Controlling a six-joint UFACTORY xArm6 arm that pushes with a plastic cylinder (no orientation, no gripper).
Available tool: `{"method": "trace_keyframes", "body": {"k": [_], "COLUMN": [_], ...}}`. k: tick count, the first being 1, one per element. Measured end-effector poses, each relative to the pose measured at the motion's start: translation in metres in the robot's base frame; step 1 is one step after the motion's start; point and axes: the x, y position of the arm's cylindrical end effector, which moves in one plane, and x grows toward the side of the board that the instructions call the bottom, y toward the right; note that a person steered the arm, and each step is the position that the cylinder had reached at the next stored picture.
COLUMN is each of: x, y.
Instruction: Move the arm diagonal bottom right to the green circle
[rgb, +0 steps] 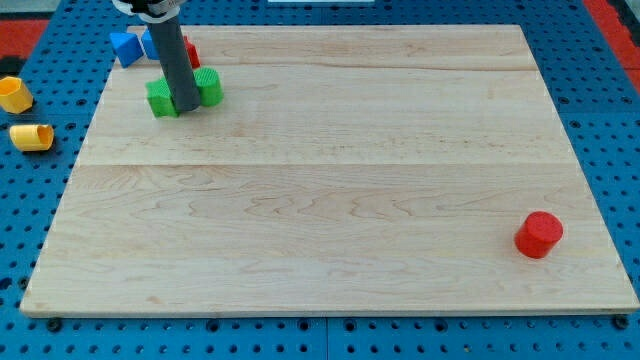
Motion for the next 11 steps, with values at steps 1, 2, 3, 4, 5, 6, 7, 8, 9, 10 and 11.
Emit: {"method": "trace_keyframes", "body": {"k": [1, 2, 3, 4, 5, 6, 7, 8, 9, 10, 11], "x": [0.042, 0.075, 0.092, 0.101, 0.103, 0.103, 0.107, 0.108, 0.112, 0.089, 0.095], "y": [0.022, 0.039, 0.044, 0.044, 0.044, 0.044, 0.044, 0.044, 0.045, 0.035, 0.076]}}
